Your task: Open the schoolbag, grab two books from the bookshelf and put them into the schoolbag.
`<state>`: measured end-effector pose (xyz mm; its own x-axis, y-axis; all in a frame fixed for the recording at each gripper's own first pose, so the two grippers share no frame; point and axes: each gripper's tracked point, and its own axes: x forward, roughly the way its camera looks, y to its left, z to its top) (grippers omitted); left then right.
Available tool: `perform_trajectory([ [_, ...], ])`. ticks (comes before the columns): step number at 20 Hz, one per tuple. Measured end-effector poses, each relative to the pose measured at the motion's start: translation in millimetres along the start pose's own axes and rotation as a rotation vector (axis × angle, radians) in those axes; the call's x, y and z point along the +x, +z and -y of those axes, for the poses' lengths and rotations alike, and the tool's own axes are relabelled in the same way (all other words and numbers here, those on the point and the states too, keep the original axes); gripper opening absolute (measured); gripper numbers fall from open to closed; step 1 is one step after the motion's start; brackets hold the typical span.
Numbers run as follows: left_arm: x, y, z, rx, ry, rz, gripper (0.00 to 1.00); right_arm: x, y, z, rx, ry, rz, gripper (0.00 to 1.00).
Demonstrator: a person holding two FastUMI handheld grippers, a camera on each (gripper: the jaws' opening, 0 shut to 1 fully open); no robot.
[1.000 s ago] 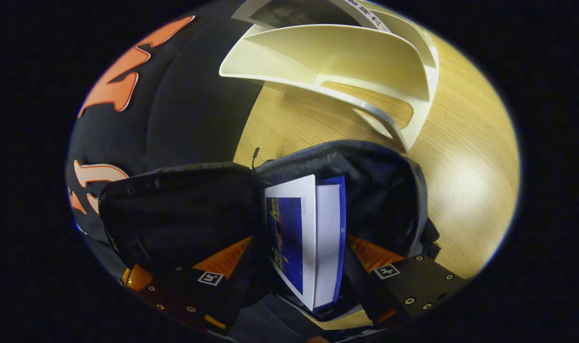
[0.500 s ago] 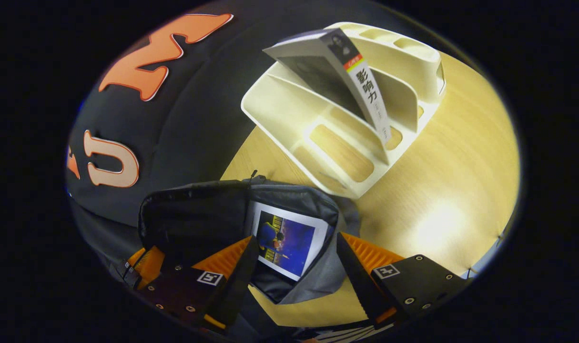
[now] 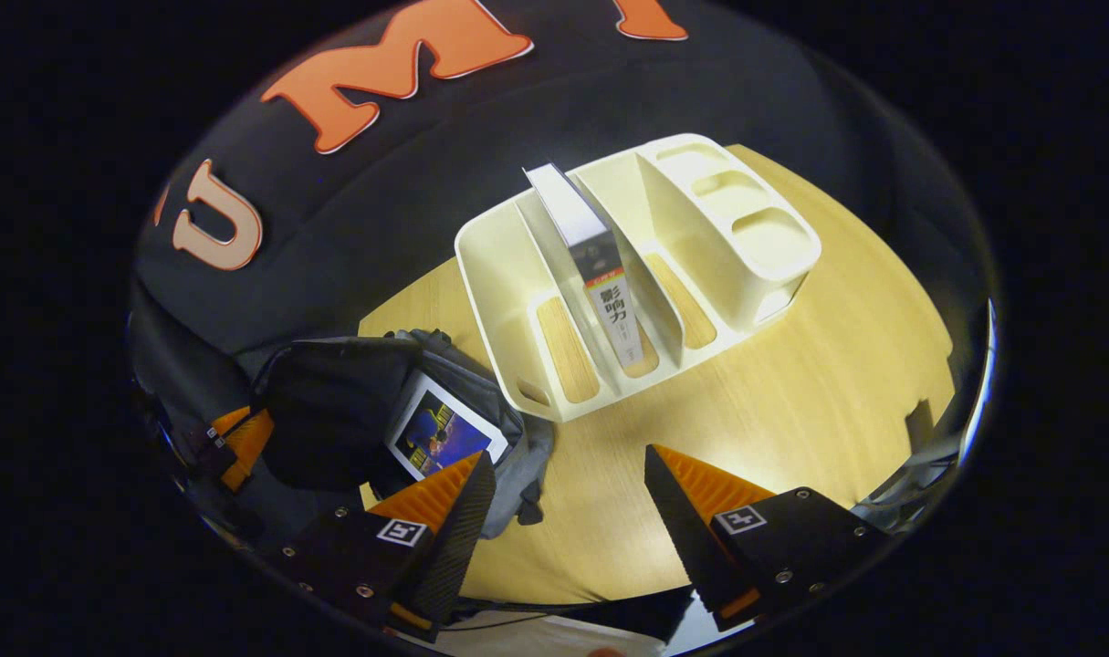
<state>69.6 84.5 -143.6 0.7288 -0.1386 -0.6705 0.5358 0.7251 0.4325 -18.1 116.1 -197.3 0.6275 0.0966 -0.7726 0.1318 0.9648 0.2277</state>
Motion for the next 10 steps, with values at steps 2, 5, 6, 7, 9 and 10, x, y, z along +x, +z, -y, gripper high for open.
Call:
perform_trajectory([
  [2, -1, -2, 1, -0.004, -0.002, 0.002, 0.00, -12, 20, 13, -0.103, -0.053, 0.005, 0.98],
  [5, -2, -6, 2, -0.004, -0.007, -0.006, 0.01, -28, 53, 13, -0.181, -0.071, -0.013, 0.98],
  [6, -2, -7, 3, -0.004, -0.007, -0.010, 0.00, -29, 63, 13, -0.215, -0.078, -0.020, 0.99],
  [7, -2, -7, 4, -0.004, -0.009, -0.011, 0.01, -27, 72, 10, -0.250, -0.080, -0.027, 0.99],
  [9, -3, -8, 4, -0.004, -0.007, -0.015, 0.01, -25, 92, 0, -0.287, -0.072, -0.044, 0.99],
  [10, -2, -8, 5, -0.005, -0.006, -0.017, 0.01, -22, 104, -2, -0.294, -0.073, -0.046, 0.99],
])
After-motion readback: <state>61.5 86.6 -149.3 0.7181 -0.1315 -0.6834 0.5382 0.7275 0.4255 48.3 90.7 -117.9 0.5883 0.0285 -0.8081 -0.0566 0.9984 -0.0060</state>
